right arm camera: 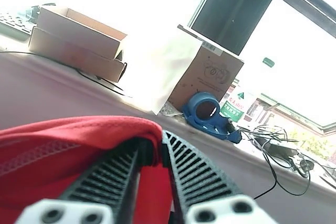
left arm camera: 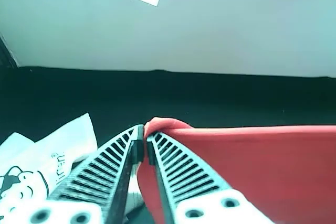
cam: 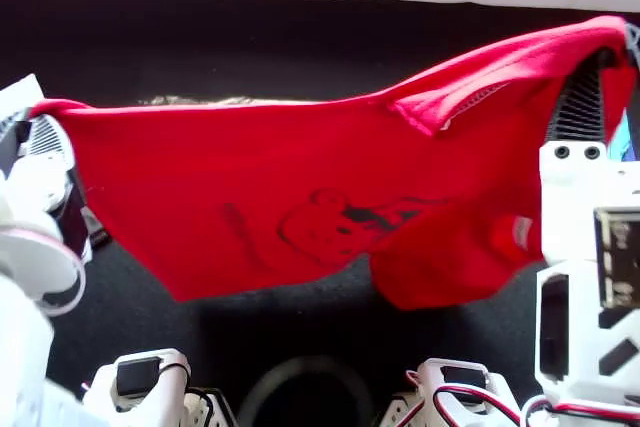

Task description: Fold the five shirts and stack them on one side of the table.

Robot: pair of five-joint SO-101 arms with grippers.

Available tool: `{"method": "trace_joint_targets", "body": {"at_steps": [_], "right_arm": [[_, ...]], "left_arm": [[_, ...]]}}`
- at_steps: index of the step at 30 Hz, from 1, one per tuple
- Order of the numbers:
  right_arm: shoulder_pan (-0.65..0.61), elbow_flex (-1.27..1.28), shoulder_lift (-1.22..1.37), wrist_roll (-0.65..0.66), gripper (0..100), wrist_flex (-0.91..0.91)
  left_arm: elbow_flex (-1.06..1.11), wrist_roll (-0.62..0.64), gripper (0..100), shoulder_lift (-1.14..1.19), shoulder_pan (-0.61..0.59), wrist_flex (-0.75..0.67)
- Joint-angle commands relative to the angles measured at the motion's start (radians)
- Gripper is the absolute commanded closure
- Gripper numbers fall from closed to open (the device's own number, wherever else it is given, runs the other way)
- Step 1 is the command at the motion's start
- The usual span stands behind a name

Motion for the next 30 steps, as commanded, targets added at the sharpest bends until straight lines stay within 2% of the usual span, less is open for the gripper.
{"method": "trace_joint_targets", "body": {"at_steps": [1, 14, 21, 26, 30], "right_arm": [[-0.007, -0.028, -0.001, 0.0, 99.1, -0.044], [-0.01, -0.058, -0.157, 0.0, 99.1, -0.036], [-0.012, -0.053, -0.163, -0.002, 99.1, 0.012], [-0.016, 0.061, -0.163, -0.005, 99.1, 0.001], [-0.062, 0.176, -0.171, -0.002, 99.1, -0.062]], "left_arm": [[0.024, 0.002, 99, -0.004, -0.015, 0.005], [0.001, 0.002, 99, -0.196, -0.016, 0.005], [0.001, 0.0, 99, -0.217, -0.035, 0.005], [0.047, -0.002, 99, -0.213, -0.13, -0.003], [0.143, -0.002, 99, -0.213, -0.14, -0.025]]}}
